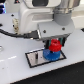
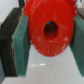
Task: Insert the blue gear onto the right peg, followed by the red gear
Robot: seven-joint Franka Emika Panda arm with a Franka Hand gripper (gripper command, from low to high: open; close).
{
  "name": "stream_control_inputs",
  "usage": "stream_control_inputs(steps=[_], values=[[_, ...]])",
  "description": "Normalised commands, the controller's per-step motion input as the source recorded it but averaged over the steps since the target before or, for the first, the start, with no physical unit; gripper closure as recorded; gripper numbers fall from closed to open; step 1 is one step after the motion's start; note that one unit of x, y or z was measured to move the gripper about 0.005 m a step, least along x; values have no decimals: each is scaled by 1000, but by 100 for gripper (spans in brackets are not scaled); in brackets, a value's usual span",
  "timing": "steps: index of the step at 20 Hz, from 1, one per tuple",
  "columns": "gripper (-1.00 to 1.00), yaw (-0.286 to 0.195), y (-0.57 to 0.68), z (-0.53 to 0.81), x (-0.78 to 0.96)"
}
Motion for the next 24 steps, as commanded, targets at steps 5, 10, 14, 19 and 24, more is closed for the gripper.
stream_control_inputs(steps=[5, 10, 14, 19, 24], values=[[100, 0, -117, -49, 152], [100, 0, -83, 0, 102], [100, 0, -19, 258, 196], [100, 0, -85, 192, 52], [100, 0, -58, 44, 50]])
